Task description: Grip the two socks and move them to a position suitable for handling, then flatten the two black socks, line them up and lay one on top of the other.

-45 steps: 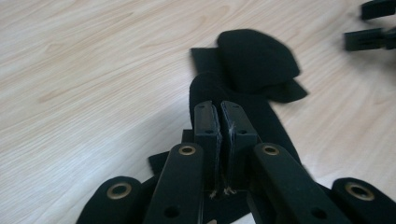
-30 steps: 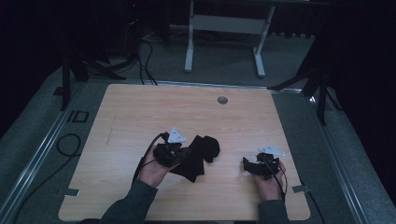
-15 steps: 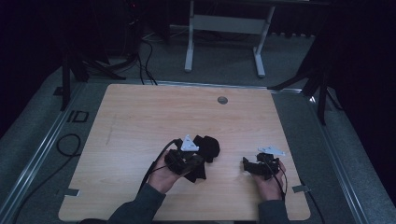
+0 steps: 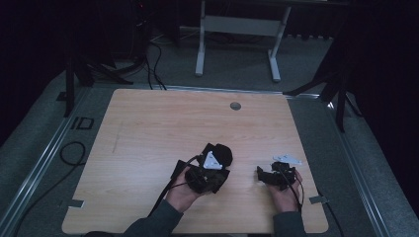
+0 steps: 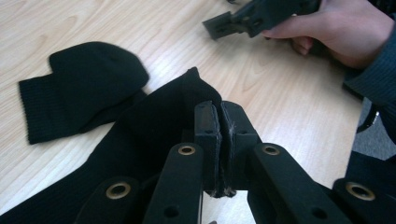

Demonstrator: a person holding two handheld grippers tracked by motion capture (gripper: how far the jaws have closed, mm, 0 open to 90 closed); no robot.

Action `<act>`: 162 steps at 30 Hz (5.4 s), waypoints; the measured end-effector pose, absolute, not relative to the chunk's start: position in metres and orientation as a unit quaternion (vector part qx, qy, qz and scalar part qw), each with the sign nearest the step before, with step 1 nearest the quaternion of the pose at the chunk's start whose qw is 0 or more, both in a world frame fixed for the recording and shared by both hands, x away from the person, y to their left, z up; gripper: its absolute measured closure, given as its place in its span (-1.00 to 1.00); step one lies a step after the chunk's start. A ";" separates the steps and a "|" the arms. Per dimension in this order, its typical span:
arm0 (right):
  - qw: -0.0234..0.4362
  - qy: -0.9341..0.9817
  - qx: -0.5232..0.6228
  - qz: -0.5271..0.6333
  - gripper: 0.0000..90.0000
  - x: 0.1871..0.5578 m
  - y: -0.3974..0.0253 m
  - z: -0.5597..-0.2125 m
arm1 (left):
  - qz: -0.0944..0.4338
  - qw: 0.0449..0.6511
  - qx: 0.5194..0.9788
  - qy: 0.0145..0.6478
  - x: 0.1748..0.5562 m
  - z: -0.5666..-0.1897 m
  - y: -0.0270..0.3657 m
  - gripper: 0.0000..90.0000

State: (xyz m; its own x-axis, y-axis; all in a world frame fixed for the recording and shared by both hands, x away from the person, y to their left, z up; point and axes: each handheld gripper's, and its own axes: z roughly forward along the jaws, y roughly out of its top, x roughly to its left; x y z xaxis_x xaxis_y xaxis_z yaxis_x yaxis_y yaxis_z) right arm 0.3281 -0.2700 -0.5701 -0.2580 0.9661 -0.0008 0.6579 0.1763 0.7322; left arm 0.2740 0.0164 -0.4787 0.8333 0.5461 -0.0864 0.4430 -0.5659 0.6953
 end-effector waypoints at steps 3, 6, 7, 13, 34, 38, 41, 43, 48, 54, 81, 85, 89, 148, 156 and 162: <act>0.244 0.727 0.558 0.316 -0.70 0.328 -0.270 -0.570 | 0.061 0.376 0.883 0.273 0.272 -0.477 0.011 0.92; 0.243 0.727 0.558 0.316 -0.70 0.328 -0.270 -0.570 | 0.053 0.381 0.884 0.266 0.270 -0.476 0.007 0.92; 0.244 0.727 0.558 0.316 -0.70 0.328 -0.270 -0.570 | 0.052 0.382 0.885 0.263 0.269 -0.475 0.005 0.92; 0.244 0.727 0.558 0.316 -0.70 0.328 -0.270 -0.570 | 0.046 0.390 0.881 0.264 0.273 -0.478 0.008 0.54; 0.243 0.727 0.558 0.316 -0.70 0.328 -0.270 -0.570 | 0.104 0.410 0.841 0.336 0.285 -0.483 0.069 0.35; 0.243 0.728 0.557 0.317 -0.70 0.328 -0.270 -0.570 | 0.117 0.408 0.831 0.359 0.286 -0.490 0.083 0.33; 0.243 0.728 0.557 0.317 -0.71 0.328 -0.270 -0.570 | 0.125 0.404 0.824 0.378 0.287 -0.499 0.094 0.32; 0.243 0.728 0.557 0.317 -0.70 0.328 -0.270 -0.570 | 0.126 0.403 0.820 0.386 0.288 -0.505 0.099 0.31; 0.243 0.728 0.557 0.317 -0.71 0.328 -0.270 -0.570 | 0.142 0.390 0.816 0.402 0.289 -0.520 0.111 0.31; 0.242 0.728 0.559 0.315 -0.57 0.327 -0.268 -0.569 | 0.155 0.381 0.819 0.401 0.287 -0.535 0.117 0.34; 0.181 0.796 0.466 0.341 0.32 0.335 -0.204 -0.528 | 0.180 0.341 0.822 0.418 0.298 -0.558 0.118 0.59; 0.177 0.806 0.449 0.343 0.34 0.341 -0.189 -0.521 | 0.181 0.340 0.822 0.419 0.298 -0.558 0.118 0.60; 0.165 0.813 0.450 0.330 0.34 0.354 -0.176 -0.521 | 0.179 0.341 0.822 0.419 0.298 -0.558 0.119 0.60; 0.123 0.824 0.422 0.357 0.92 0.367 -0.180 -0.478 | 0.190 0.338 0.824 0.414 0.297 -0.559 0.116 0.57; 0.128 0.819 0.435 0.350 0.92 0.363 -0.204 -0.480 | 0.190 0.339 0.822 0.416 0.296 -0.560 0.116 0.57; 0.125 0.819 0.442 0.343 0.91 0.358 -0.218 -0.489 | 0.190 0.338 0.823 0.415 0.296 -0.560 0.116 0.56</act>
State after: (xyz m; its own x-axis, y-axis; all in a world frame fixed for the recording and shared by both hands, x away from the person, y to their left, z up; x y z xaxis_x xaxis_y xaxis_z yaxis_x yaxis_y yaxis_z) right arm 0.3576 -0.2181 -0.4886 -0.5782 0.8100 0.0984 0.6384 0.3740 0.6727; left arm 0.2964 0.1161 -0.5596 0.5843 0.8109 0.0319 0.5546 -0.4277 0.7138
